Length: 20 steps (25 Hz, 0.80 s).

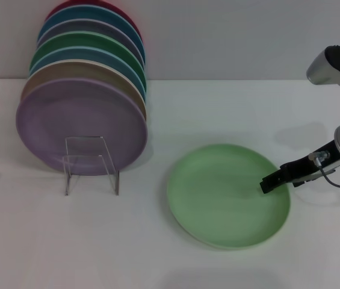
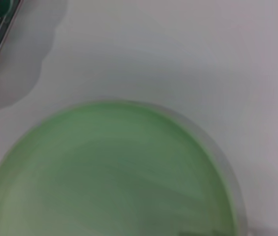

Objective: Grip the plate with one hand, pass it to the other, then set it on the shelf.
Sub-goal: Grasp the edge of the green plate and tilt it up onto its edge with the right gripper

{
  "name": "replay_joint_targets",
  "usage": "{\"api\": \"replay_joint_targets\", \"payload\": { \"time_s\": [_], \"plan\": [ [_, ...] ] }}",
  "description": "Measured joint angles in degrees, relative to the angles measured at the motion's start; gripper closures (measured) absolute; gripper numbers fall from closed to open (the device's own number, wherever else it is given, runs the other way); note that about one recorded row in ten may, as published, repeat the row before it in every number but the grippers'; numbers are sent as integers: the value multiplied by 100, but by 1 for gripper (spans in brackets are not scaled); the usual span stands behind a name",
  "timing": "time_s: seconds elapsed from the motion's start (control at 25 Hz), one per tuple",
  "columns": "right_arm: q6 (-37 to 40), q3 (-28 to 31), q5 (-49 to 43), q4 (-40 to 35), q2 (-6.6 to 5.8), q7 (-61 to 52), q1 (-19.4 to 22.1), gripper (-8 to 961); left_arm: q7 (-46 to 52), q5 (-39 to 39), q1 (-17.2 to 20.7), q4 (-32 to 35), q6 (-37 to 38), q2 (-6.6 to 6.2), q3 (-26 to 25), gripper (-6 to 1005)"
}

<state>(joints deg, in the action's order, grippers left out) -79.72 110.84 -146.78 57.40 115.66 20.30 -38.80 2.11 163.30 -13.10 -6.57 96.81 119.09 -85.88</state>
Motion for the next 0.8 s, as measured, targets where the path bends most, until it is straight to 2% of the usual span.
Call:
{"api": "replay_joint_targets", "payload": {
  "time_s": [0.48,0.8],
  "plan": [
    [176,-80,0,-201,-3,-18,-93,173,0,0,0,-1,-27,0,1,199],
    [140,-81,0,-207,-9,-27,-133,304,0,-9,0,-10,-31,0,1,199]
  ]
}}
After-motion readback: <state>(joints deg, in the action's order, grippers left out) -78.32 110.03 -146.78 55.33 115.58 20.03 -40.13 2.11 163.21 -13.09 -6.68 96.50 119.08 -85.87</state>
